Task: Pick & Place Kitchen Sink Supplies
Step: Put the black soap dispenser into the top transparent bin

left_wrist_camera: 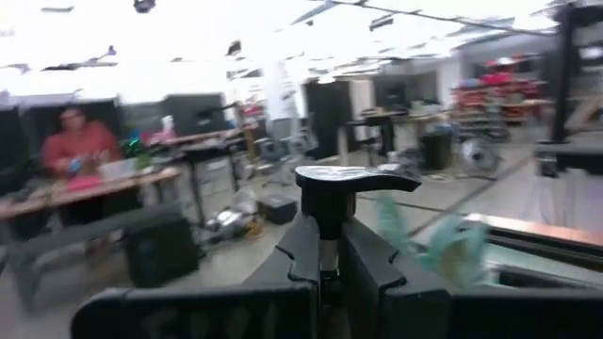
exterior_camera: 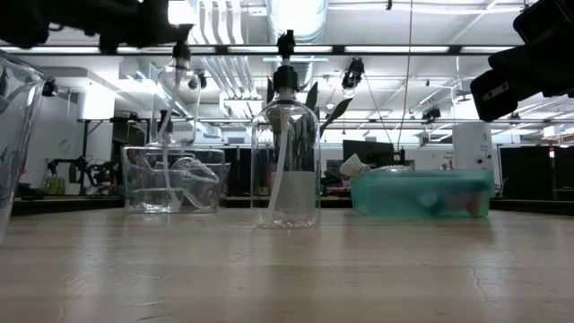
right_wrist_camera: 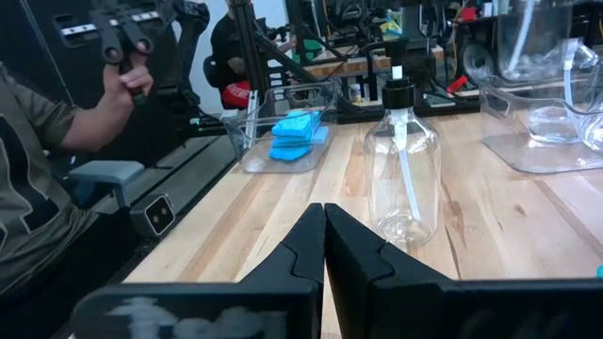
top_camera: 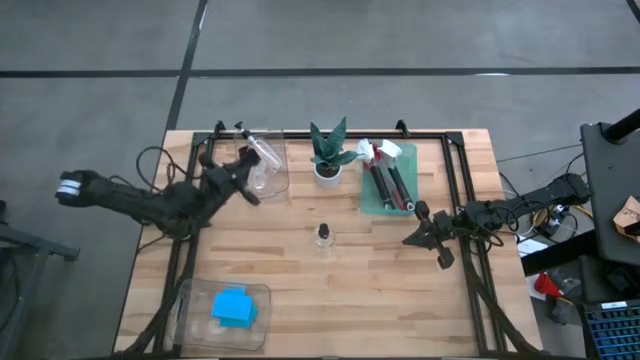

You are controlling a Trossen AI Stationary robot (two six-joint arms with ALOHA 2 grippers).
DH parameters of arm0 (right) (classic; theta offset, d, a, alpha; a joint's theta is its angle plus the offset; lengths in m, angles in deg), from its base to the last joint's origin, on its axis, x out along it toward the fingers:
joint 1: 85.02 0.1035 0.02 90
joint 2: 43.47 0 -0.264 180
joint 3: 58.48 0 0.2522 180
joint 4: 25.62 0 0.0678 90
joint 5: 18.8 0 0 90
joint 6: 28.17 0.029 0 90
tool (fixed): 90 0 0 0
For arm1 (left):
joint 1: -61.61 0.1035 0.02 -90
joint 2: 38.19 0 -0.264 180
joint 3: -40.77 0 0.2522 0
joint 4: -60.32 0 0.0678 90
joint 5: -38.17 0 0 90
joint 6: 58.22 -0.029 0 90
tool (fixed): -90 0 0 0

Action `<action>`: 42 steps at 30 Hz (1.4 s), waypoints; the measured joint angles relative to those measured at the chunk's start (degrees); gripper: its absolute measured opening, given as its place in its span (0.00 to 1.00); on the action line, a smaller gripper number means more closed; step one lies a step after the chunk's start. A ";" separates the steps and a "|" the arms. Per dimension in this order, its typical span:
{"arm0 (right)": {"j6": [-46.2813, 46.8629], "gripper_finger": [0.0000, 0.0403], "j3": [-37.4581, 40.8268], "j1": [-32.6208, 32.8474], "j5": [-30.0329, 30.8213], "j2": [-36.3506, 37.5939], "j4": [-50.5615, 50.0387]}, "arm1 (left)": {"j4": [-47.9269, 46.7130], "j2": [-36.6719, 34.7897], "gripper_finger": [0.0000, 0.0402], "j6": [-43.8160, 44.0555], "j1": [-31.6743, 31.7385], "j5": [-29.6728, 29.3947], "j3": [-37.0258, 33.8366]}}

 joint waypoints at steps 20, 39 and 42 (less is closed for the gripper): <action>0.00 0.02 0.00 0.00 0.02 0.00 0.00 | 5.68 -0.31 0.04 16.89 7.60 3.23 -14.73; 0.00 0.02 0.02 0.00 0.02 0.00 0.00 | 5.25 -0.22 0.10 25.65 7.54 6.62 -19.85; -0.02 0.02 0.01 0.01 0.01 0.00 0.00 | 3.60 -0.22 0.15 27.45 7.54 6.64 -19.85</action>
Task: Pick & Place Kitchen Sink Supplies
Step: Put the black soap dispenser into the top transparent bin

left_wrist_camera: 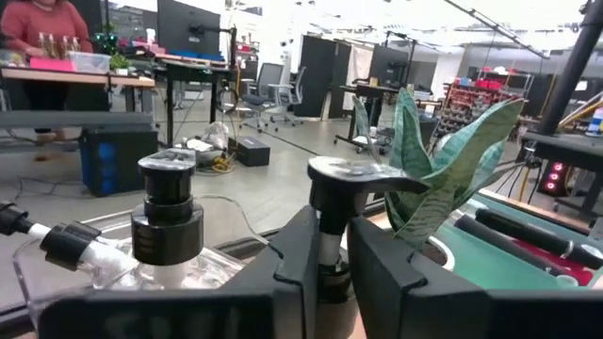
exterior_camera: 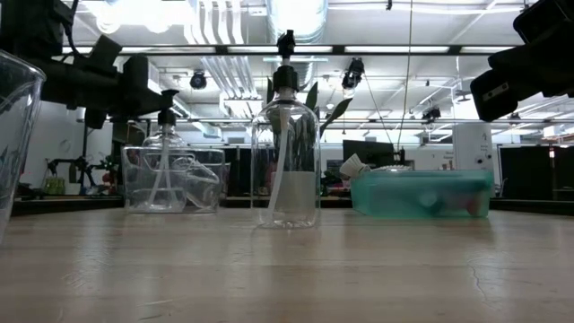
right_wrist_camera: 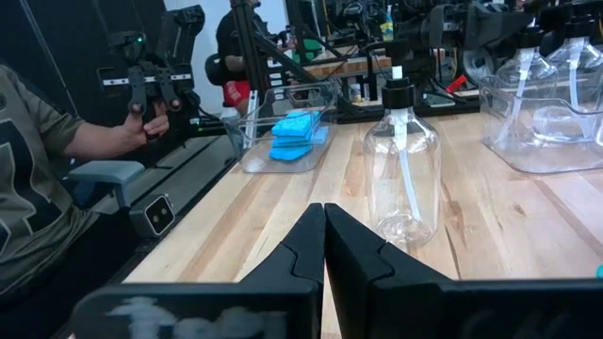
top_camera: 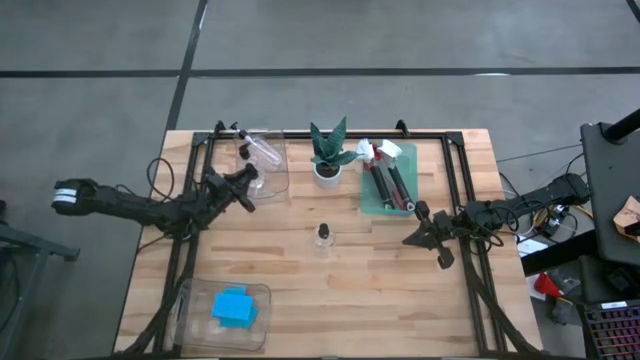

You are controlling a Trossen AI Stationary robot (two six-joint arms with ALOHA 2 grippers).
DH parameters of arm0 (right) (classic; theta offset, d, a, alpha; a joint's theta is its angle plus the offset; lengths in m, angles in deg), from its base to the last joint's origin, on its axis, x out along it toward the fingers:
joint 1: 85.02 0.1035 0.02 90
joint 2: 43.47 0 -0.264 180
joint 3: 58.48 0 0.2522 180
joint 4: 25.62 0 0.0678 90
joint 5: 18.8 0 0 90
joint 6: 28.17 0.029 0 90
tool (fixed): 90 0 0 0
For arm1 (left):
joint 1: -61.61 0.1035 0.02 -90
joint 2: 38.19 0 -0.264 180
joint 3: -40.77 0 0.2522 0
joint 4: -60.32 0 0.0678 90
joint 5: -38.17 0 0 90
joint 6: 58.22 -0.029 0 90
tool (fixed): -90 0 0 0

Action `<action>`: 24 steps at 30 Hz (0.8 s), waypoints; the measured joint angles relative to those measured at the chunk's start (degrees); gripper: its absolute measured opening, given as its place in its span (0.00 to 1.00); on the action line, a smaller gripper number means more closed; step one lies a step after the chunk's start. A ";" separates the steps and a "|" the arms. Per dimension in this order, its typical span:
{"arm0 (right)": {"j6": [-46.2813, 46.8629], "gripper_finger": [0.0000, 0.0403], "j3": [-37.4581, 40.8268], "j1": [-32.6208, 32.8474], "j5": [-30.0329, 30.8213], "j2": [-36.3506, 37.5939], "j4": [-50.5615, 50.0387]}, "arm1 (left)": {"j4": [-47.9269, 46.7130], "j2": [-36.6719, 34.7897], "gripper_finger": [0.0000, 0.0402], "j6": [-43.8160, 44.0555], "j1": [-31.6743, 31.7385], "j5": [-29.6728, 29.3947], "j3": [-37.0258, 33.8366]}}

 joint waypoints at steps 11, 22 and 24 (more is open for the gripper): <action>0.01 0.02 -0.01 -0.01 -0.01 0.00 0.00 | -0.98 0.00 0.37 3.47 -0.49 0.00 0.00; 0.02 0.02 0.00 -0.01 0.01 0.00 0.00 | -1.32 -0.02 0.53 4.39 -6.26 -0.06 0.00; 0.00 0.02 0.00 -0.01 0.01 0.00 0.00 | -1.49 -0.06 0.54 3.44 -7.69 -0.30 0.00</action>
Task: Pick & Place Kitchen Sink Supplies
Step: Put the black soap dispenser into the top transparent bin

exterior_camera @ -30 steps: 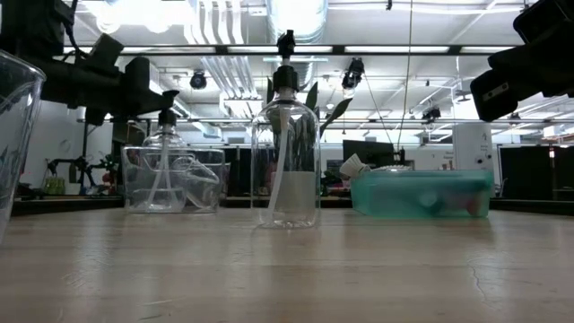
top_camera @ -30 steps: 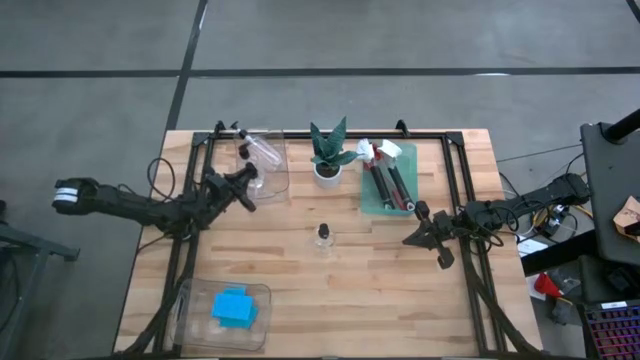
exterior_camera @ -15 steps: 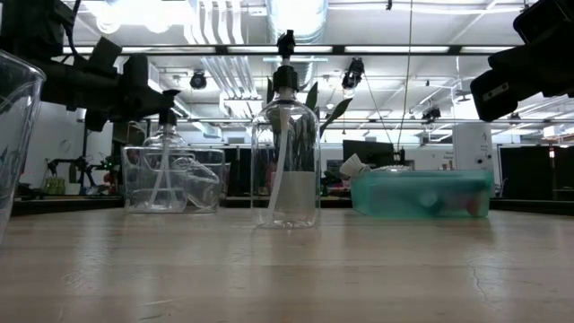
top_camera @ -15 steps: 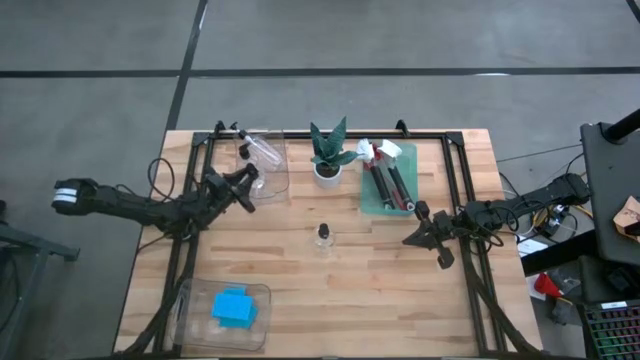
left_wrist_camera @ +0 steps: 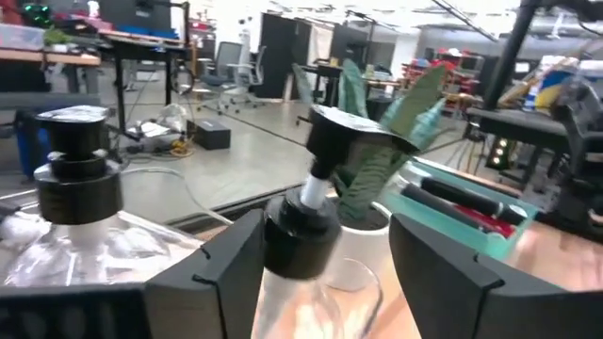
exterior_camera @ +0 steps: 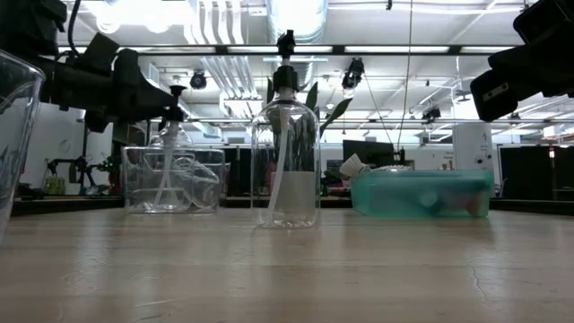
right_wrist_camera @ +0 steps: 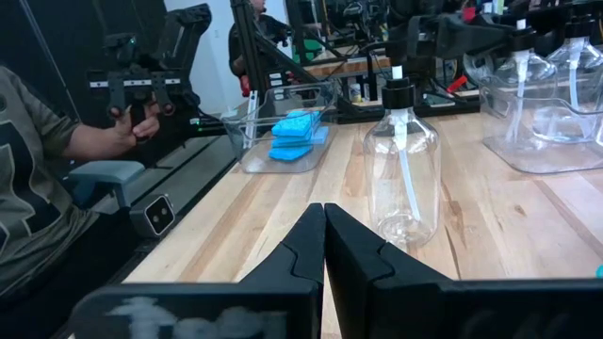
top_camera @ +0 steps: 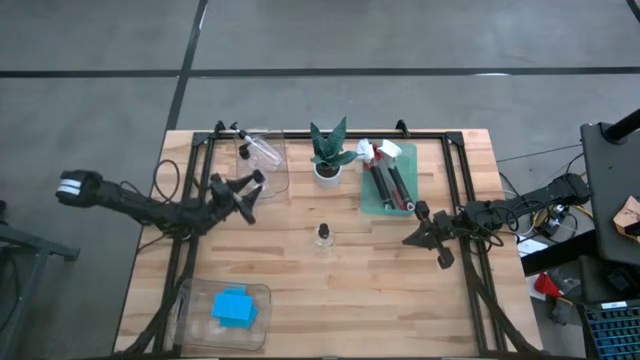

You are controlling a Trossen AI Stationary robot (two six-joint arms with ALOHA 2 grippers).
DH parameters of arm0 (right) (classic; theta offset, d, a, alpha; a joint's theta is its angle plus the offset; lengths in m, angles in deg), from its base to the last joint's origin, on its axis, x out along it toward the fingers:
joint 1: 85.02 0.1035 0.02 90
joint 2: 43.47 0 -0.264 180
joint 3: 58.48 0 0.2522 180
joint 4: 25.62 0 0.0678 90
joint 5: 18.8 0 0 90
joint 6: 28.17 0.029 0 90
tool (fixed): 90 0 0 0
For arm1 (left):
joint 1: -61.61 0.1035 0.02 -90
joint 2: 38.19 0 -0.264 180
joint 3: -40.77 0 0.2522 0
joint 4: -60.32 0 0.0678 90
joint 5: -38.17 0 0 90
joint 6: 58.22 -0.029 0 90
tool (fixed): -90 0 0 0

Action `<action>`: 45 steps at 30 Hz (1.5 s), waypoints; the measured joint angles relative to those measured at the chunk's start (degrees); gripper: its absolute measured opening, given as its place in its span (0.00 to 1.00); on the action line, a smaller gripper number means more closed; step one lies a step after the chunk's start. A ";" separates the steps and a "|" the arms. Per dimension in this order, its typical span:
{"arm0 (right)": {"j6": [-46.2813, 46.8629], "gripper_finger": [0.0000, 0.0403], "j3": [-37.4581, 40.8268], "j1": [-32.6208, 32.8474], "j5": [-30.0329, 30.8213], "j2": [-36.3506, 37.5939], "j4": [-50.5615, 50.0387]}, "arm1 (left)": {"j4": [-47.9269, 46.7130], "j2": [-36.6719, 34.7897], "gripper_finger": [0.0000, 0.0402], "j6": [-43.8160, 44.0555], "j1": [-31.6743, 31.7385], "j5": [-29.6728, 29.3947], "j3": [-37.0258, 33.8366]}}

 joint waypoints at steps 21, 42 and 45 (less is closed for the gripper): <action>0.01 0.02 -0.01 0.00 -0.01 0.00 0.00 | -0.87 1.18 0.54 -6.04 -17.82 -1.83 6.59; 0.02 0.02 0.00 0.02 0.00 0.00 0.00 | -13.46 33.49 0.54 -4.84 -16.40 11.76 33.92; 0.02 0.02 0.00 0.00 0.00 0.00 0.00 | -13.06 36.10 0.54 -4.59 -15.36 14.37 36.55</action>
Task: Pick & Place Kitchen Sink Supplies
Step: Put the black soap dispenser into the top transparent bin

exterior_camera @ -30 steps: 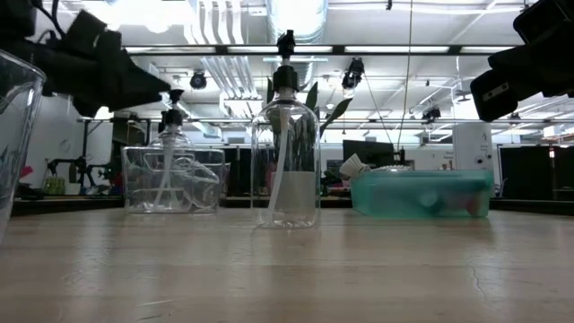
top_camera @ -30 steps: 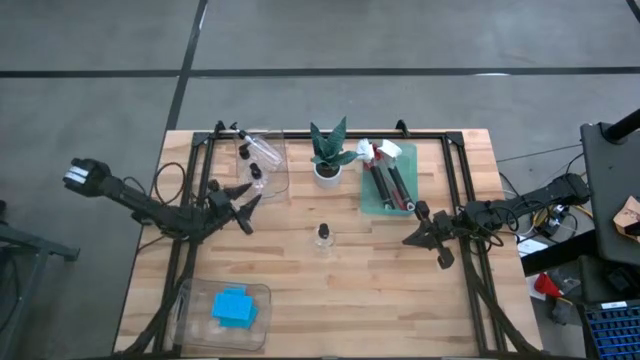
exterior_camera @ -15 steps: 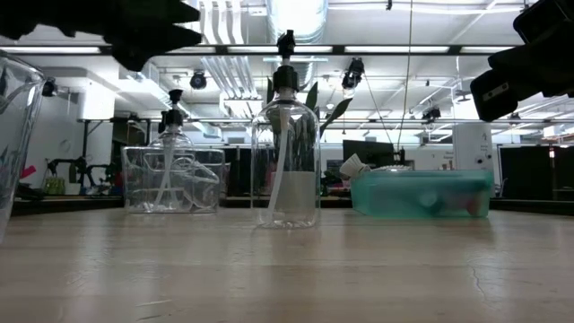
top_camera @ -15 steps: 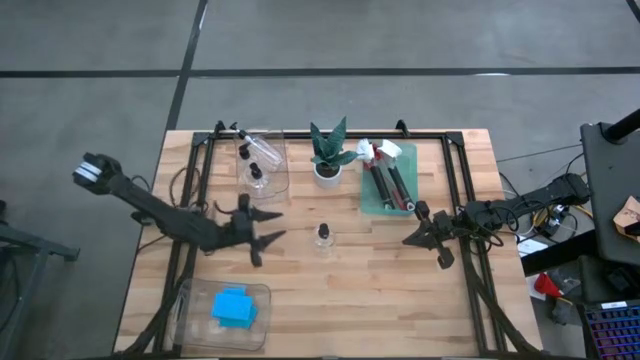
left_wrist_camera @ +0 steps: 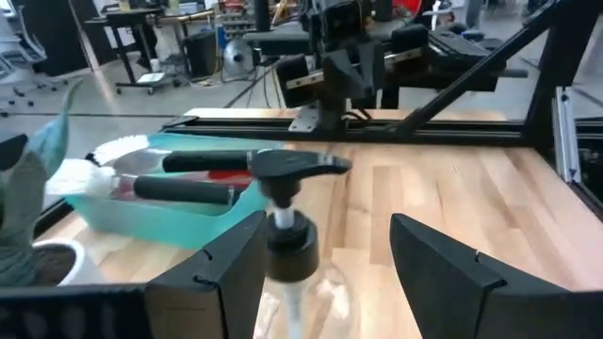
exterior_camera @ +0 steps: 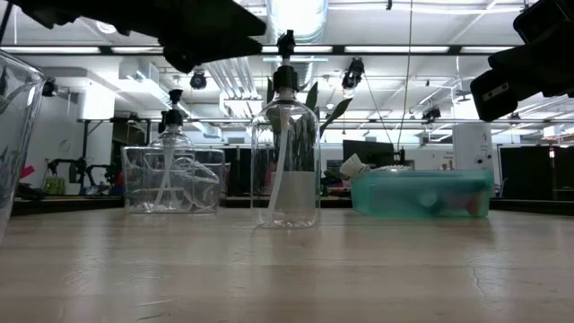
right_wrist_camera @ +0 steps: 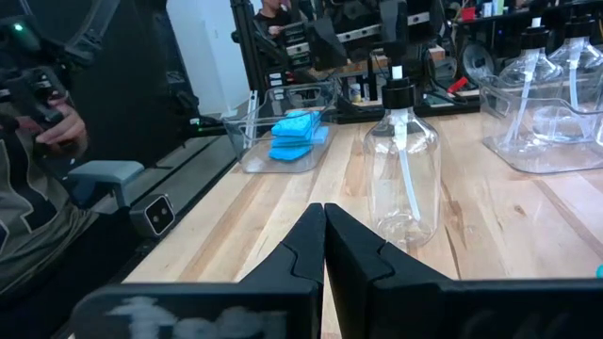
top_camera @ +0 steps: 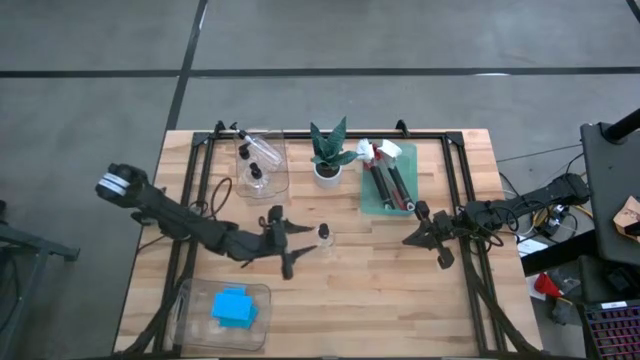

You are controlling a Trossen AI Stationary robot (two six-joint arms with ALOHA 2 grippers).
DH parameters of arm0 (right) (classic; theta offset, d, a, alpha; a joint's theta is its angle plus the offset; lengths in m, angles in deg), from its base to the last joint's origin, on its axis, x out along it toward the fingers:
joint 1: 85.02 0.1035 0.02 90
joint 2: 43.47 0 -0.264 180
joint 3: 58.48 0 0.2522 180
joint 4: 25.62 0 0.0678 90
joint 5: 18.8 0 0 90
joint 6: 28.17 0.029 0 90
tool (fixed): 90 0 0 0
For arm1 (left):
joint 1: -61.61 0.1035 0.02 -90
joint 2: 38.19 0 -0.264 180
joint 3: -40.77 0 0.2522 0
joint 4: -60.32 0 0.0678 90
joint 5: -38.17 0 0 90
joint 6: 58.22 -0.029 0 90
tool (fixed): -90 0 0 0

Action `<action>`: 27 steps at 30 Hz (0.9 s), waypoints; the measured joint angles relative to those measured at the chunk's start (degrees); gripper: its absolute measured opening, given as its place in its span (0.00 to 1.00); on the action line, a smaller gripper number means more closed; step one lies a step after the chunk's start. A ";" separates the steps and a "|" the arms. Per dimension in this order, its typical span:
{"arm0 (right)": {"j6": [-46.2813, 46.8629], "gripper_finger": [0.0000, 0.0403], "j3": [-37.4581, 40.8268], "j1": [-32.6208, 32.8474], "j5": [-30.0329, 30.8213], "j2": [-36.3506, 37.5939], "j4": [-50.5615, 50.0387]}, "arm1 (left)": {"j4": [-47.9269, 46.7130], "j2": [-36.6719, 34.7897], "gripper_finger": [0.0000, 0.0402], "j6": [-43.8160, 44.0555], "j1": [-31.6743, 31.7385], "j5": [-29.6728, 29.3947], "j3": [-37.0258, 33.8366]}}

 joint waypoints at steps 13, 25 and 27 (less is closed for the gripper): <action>0.00 0.02 0.00 0.00 -0.02 0.00 0.00 | -0.01 3.02 0.54 3.59 6.40 6.84 1.71; 0.00 0.02 -0.01 0.01 -0.02 0.00 0.00 | 1.70 4.83 0.54 2.96 9.38 11.21 2.80; 0.00 0.02 -0.02 0.00 0.00 0.00 0.00 | 1.72 5.25 0.54 2.95 9.58 11.70 2.86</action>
